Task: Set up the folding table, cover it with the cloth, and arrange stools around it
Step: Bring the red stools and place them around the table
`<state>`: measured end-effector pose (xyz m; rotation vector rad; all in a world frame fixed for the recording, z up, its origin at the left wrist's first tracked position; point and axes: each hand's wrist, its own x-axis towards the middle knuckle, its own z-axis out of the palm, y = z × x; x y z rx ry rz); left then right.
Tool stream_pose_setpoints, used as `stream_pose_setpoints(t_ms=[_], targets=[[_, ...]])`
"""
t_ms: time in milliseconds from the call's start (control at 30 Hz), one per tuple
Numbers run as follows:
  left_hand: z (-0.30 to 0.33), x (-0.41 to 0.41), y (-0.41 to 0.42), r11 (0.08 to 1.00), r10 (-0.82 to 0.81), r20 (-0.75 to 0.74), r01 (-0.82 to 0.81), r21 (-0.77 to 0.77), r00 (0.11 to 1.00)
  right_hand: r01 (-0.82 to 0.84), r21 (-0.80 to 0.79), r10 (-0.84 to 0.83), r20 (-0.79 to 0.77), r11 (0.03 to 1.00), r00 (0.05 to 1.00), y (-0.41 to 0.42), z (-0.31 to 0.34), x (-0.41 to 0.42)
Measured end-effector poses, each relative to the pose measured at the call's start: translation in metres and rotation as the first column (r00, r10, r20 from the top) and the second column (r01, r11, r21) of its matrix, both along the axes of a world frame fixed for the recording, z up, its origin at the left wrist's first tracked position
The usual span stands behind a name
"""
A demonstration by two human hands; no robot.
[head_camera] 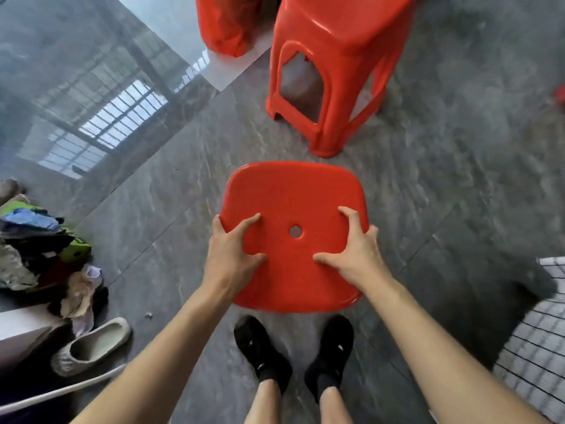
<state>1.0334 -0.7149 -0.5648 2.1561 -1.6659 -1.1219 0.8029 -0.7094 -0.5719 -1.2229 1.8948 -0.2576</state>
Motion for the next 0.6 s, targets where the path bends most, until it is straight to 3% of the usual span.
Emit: stream_pose_setpoints(t_ms=[233, 600], targets=[[0.013, -0.121, -0.032, 0.948, -0.316, 0.004, 0.316, 0.030, 0.949, 0.350, -0.029, -0.351, -0.028, 0.936, 0.936, 0.060, 0.006, -0.093], [0.003, -0.316, -0.058, 0.694, -0.718, 0.033, 0.719, -0.043, 0.695, 0.740, 0.030, -0.737, -0.075, 0.672, 0.672, 0.131, 0.007, -0.194]])
